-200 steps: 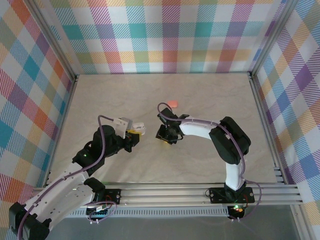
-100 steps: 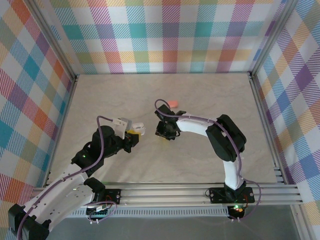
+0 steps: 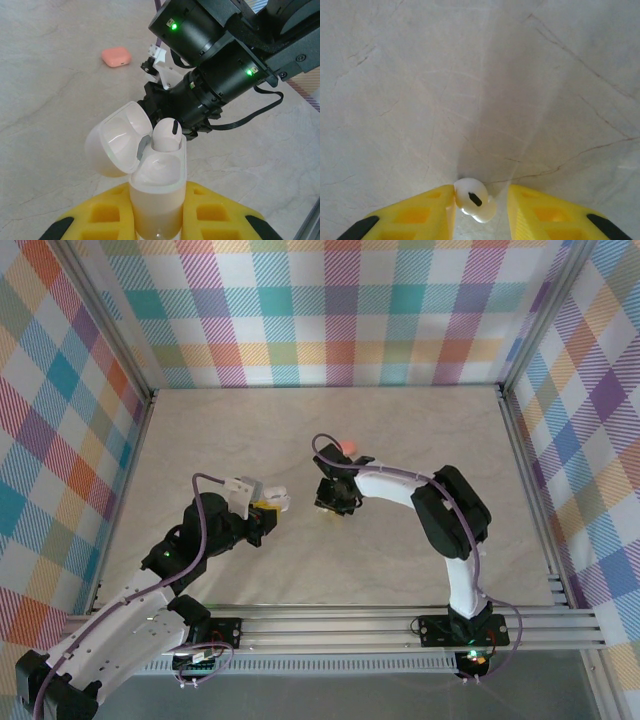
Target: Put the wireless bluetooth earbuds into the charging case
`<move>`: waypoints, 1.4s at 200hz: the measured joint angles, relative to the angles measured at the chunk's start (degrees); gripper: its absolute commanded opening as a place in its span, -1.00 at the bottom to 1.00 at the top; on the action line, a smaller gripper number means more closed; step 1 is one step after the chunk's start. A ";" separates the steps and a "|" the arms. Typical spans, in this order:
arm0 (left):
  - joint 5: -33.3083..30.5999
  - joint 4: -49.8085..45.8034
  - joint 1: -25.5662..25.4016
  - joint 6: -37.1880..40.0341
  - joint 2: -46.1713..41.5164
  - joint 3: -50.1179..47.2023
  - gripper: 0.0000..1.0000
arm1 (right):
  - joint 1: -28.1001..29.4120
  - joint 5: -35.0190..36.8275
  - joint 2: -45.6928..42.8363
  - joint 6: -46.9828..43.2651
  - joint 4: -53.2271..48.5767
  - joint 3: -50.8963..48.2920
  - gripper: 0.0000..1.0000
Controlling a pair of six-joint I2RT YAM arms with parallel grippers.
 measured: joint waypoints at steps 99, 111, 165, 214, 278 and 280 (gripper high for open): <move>-0.02 -0.57 0.11 0.24 0.00 0.00 -1.00 | -0.04 -1.25 3.72 -3.89 -2.05 5.86 -0.50; -0.02 -0.59 0.11 0.26 0.00 0.00 -1.00 | -0.04 -1.62 4.33 -5.01 -2.25 6.75 -0.51; -0.24 -0.66 0.26 0.46 -0.07 0.00 -1.00 | 0.02 -2.89 5.68 -11.13 -4.31 8.79 -0.42; -0.46 -0.83 0.31 0.46 -0.07 -0.02 -1.00 | 0.02 -1.07 5.73 -14.97 -8.33 10.29 -0.10; -0.44 -0.81 0.33 0.46 -0.04 -0.02 -1.00 | 0.02 0.44 1.05 -9.94 -9.55 9.11 -0.06; -0.44 -0.81 0.33 0.46 -0.04 -0.02 -1.00 | 0.02 0.33 0.79 -9.64 -9.40 8.83 -0.06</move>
